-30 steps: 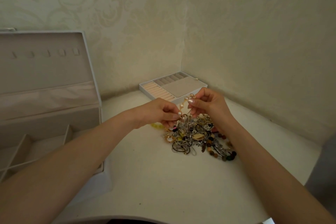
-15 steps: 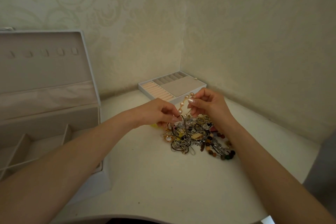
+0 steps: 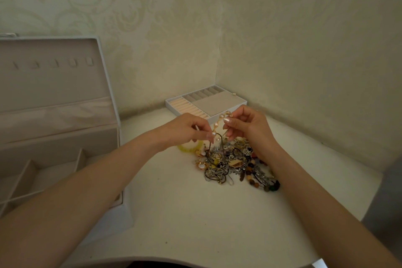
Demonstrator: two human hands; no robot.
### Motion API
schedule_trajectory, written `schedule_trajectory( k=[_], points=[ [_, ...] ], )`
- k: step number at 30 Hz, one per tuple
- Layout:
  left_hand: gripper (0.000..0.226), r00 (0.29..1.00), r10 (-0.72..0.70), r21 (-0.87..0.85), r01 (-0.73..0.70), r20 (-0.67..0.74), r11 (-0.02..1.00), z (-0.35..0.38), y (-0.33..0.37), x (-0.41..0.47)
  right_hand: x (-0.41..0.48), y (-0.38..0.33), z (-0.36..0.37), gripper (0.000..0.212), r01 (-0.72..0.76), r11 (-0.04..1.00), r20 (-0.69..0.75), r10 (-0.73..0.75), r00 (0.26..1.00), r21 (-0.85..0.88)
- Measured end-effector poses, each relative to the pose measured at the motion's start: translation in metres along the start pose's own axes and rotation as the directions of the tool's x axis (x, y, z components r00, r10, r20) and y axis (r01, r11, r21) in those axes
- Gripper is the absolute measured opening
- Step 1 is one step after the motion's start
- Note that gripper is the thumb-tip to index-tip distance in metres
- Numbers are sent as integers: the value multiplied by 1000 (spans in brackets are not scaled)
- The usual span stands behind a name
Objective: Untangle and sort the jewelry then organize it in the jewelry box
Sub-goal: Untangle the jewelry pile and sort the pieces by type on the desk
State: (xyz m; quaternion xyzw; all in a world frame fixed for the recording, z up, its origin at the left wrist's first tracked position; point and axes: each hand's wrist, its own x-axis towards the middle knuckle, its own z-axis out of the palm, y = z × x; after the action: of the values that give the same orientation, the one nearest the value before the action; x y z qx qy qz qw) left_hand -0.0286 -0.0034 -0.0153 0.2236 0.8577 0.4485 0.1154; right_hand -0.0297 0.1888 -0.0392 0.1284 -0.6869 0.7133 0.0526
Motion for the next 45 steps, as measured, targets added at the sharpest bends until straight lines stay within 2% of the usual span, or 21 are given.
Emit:
schedule_trajectory(
  k=[2, 7, 11, 17, 20, 21, 22, 24, 26, 28, 30, 34, 37, 40, 43, 45],
  points=[
    [13, 999, 6, -45, -8, -33, 999, -2, 0, 0, 1, -1, -3, 13, 11, 1000, -17, -11, 1000, -8],
    [12, 996, -39, 35, 36, 77, 999, 3, -4, 0, 2, -1, -5, 12, 19, 1000, -37, -18, 999, 17],
    [16, 999, -17, -30, 16, -28, 999, 3, -6, 3, -1, 0, 1, 13, 16, 1000, 6, -16, 1000, 14],
    [13, 1000, -5, -68, 4, -17, 998, 3, -8, 6, 1, -1, 1, 12, 36, 998, -9, -36, 999, 49],
    [6, 995, -34, 104, 24, 93, 994, 2, -7, 4, 3, 0, 0, 10, 47, 997, -48, -44, 998, 60],
    [3, 996, -39, 173, 26, 75, 985, 1, -8, 5, 3, 0, -1, 9, 51, 997, -67, -46, 997, 65],
    [5, 999, -32, 236, 31, -1, 971, 0, -10, 7, 4, 1, -2, 8, 52, 996, -86, -46, 995, 67],
    [12, 972, -39, 379, 127, -231, 917, -5, -15, 11, 5, 2, -4, 8, 46, 997, -127, -39, 991, 57],
    [20, 922, -116, 543, 315, -369, 778, -9, -17, 13, 6, 4, -4, 9, 35, 999, -171, -29, 985, 35],
    [32, 895, -263, 632, 442, -361, 636, -9, -20, 16, 7, 6, -3, 9, 27, 1000, -201, -25, 979, 9],
    [34, 882, -344, 668, 468, -321, 578, -6, -22, 20, 7, 6, -3, 9, 21, 1000, -214, -20, 977, 1],
    [16, 900, -310, 665, 436, -307, 606, -2, -21, 27, 7, 6, -5, 9, 11, 1000, -226, -12, 974, -4],
    [24, 936, -248, 629, 350, -248, 694, -2, -13, 32, 8, 4, -9, 10, 13, 1000, -244, -14, 970, -4],
    [12, 968, -64, 560, 193, -242, 806, -5, 0, 43, 13, -3, -16, 10, 43, 999, -291, -41, 956, 1],
    [11, 963, 125, 580, 40, -241, 814, -4, 13, 63, 23, -12, -29, 11, 66, 998, -336, -62, 940, 0],
    [11, 956, 188, 552, -33, -226, 833, -1, 17, 81, 30, -16, -39, 13, 64, 998, -361, -63, 930, -10]
  ],
)
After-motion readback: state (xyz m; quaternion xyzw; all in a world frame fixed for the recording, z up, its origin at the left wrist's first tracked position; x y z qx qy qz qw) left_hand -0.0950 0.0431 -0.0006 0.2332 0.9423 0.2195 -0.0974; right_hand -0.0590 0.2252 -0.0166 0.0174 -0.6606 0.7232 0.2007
